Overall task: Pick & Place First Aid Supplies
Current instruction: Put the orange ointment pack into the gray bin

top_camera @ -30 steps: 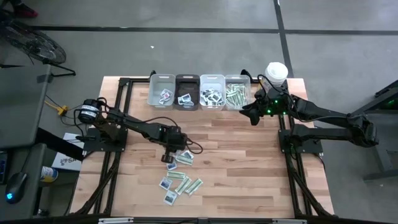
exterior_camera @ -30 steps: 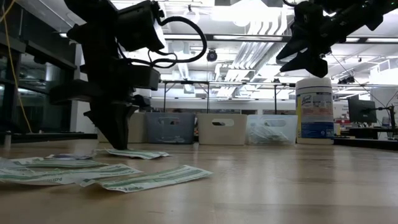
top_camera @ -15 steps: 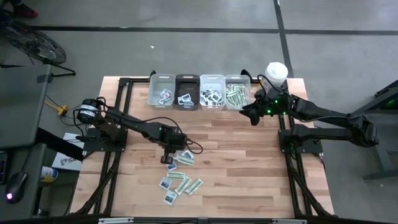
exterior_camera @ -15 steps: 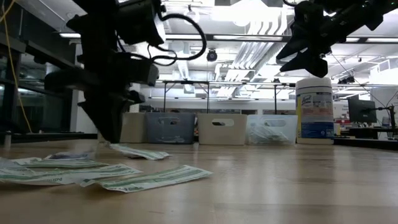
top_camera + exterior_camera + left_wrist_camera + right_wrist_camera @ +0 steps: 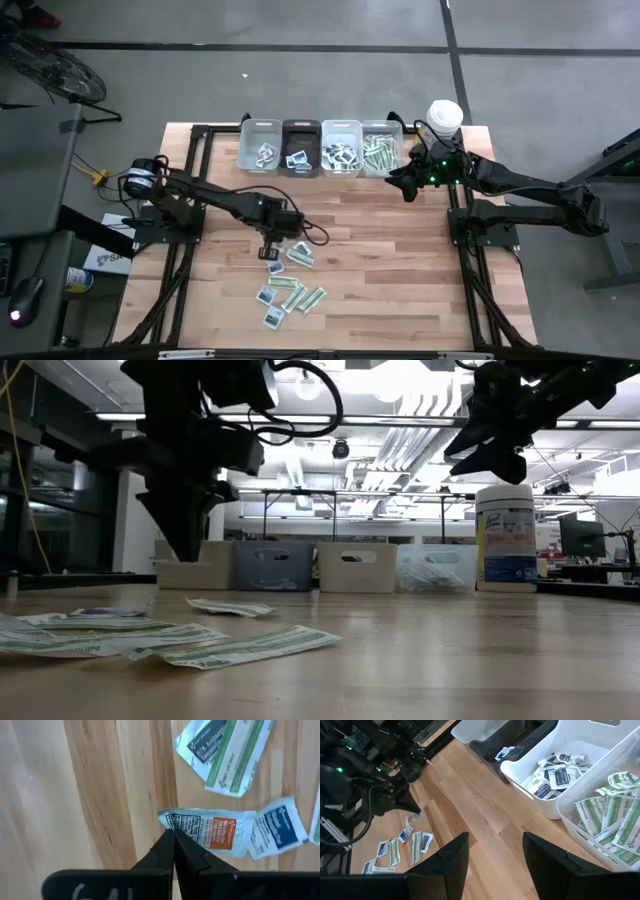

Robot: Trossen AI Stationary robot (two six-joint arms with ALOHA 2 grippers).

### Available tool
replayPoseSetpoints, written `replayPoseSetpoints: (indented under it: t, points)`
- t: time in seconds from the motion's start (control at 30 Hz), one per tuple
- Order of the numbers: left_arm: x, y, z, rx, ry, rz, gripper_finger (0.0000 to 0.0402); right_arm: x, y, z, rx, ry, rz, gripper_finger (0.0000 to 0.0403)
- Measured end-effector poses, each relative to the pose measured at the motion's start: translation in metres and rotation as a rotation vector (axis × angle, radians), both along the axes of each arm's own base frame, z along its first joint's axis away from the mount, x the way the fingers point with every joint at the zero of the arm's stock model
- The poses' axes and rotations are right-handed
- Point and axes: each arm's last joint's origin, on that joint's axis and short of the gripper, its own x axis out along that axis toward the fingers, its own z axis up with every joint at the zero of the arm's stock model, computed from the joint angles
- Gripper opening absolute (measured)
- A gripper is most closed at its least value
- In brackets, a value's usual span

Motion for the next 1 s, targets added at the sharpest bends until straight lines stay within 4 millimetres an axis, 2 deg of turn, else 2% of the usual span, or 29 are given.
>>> replayPoseSetpoints:
  t: [0.17, 0.3, 0.47, 0.67, 0.8, 1.0]
  points:
    - [-0.006, 0.008, 0.011, 0.017, 0.004, 0.022, 0.0, 0.0, 0.0, 0.0, 0.0, 0.0, 0.0, 0.0178]
    - [-0.016, 0.028, 0.03, 0.055, -0.03, 0.087, 0.0, 0.0, 0.0, 0.0, 0.001, 0.003, 0.0, 0.0178]
    - [-0.037, 0.063, 0.055, 0.128, -0.046, 0.159, 0.0, 0.0, 0.0, 0.0, -0.001, 0.004, 0.002, 0.0178]
    - [-0.061, 0.114, 0.076, 0.198, -0.095, 0.251, 0.0, 0.0, 0.0, -0.001, 0.001, 0.005, 0.001, 0.0178]
    - [-0.075, 0.148, 0.081, 0.237, -0.099, 0.317, 0.0, 0.0, 0.0, -0.001, 0.0, 0.007, -0.006, 0.0178]
    - [-0.091, 0.189, 0.077, 0.253, -0.088, 0.402, 0.0, 0.0, 0.0, 0.0, 0.002, 0.005, -0.015, 0.0178]
